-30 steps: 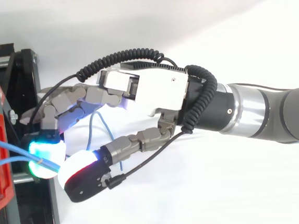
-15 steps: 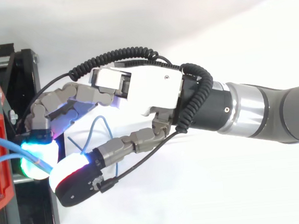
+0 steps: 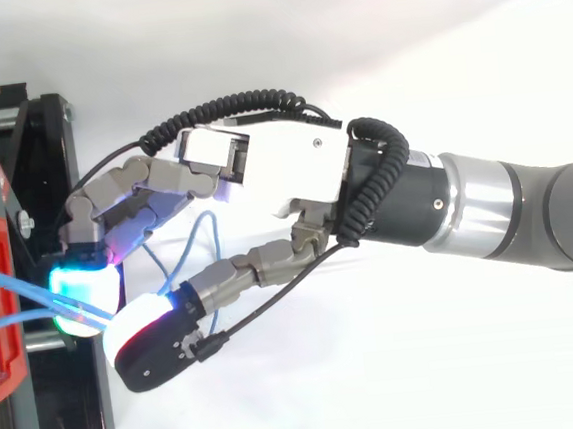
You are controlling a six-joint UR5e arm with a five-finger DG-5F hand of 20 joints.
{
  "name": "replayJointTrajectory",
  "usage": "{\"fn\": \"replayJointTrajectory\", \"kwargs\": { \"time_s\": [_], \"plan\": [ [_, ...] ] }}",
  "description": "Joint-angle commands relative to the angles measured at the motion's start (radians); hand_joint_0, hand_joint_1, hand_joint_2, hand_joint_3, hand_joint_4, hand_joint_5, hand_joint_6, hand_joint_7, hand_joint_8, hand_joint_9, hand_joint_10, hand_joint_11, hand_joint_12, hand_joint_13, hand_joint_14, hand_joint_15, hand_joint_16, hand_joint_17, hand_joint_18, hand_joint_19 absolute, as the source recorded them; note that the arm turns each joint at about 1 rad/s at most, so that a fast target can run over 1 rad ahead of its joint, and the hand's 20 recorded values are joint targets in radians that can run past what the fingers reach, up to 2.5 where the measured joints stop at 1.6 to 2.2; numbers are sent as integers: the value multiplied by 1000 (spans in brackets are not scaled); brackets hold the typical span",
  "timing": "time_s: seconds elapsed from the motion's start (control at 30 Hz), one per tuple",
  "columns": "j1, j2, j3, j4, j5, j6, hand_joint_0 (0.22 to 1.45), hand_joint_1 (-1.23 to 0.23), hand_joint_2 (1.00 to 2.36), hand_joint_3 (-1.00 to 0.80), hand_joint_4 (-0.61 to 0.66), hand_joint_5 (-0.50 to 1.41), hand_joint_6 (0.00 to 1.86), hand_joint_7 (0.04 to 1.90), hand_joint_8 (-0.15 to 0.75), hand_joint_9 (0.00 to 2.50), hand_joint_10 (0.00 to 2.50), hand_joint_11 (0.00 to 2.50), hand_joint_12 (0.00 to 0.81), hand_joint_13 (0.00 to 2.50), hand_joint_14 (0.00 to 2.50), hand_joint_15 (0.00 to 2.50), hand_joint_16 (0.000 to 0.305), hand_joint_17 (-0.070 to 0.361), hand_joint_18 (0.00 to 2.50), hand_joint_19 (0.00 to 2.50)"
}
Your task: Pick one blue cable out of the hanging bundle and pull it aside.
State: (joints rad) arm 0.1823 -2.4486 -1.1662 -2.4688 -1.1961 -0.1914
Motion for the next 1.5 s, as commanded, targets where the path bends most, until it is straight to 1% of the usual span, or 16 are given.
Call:
{"fn": "replayJointTrajectory", "kwargs": {
  "time_s": [0.0,0.17,0.2,0.33,0.43,0.57,0.7,0.8,0.87,0.97,1.03,1.07,1.13,1.23,1.27,1.47],
  "plan": [
    [0,0,0,-1,1,3,692,-899,1002,-474,49,-168,917,978,243,814,11,381,323,627,7,203,34,75,435,83],
    [-1,17,0,-6,1,1,616,-863,1000,-500,127,-145,896,1061,253,875,13,377,323,647,8,208,33,74,440,116],
    [-3,33,0,-16,1,-2,601,-840,1000,-500,125,-141,892,1058,254,882,13,385,325,651,8,212,33,74,447,125],
    [-4,37,0,-50,0,1,570,-767,1000,-500,129,-132,879,1074,260,901,13,387,329,664,8,224,34,75,454,133],
    [-4,37,0,-58,0,3,571,-702,1001,-498,127,-127,869,1100,265,930,12,396,328,668,9,226,33,75,451,145],
    [-4,37,0,-59,1,1,585,-719,1013,-350,116,-128,873,1154,262,931,12,399,331,668,8,227,33,74,446,159],
    [-4,37,0,-58,1,1,610,-778,1020,-241,83,-166,901,1085,259,863,13,399,337,650,9,234,34,76,448,170],
    [-4,37,0,-59,1,1,635,-824,1018,-284,73,-170,905,1035,256,845,12,403,337,646,9,232,34,77,449,152],
    [-4,37,0,-59,1,3,673,-873,1014,-348,33,-171,902,1072,251,853,12,409,337,646,8,222,34,77,464,137],
    [-4,37,0,-59,1,13,712,-916,1000,-500,23,-170,911,974,251,862,12,431,332,656,8,205,34,77,495,114],
    [-4,39,0,-61,1,24,706,-936,1000,-500,45,-168,915,998,247,883,13,440,329,666,8,215,34,76,507,120],
    [-4,42,0,-61,1,24,673,-933,1000,-500,74,-165,914,1016,249,889,12,437,327,671,9,223,34,76,510,127],
    [-4,43,0,-61,1,26,649,-916,1000,-500,96,-159,911,1027,252,906,13,439,326,678,8,223,34,75,514,132],
    [-4,45,0,-67,1,26,590,-824,1000,-500,126,-145,896,1046,257,927,13,439,327,680,9,234,34,76,513,148],
    [-6,46,0,-76,1,27,565,-751,1000,-500,132,-141,891,1054,260,934,14,445,332,685,9,240,34,77,514,158],
    [-7,45,0,-90,1,40,520,-696,1000,-500,141,-135,872,1075,275,952,12,435,346,688,9,249,37,84,509,175]
  ]
}}
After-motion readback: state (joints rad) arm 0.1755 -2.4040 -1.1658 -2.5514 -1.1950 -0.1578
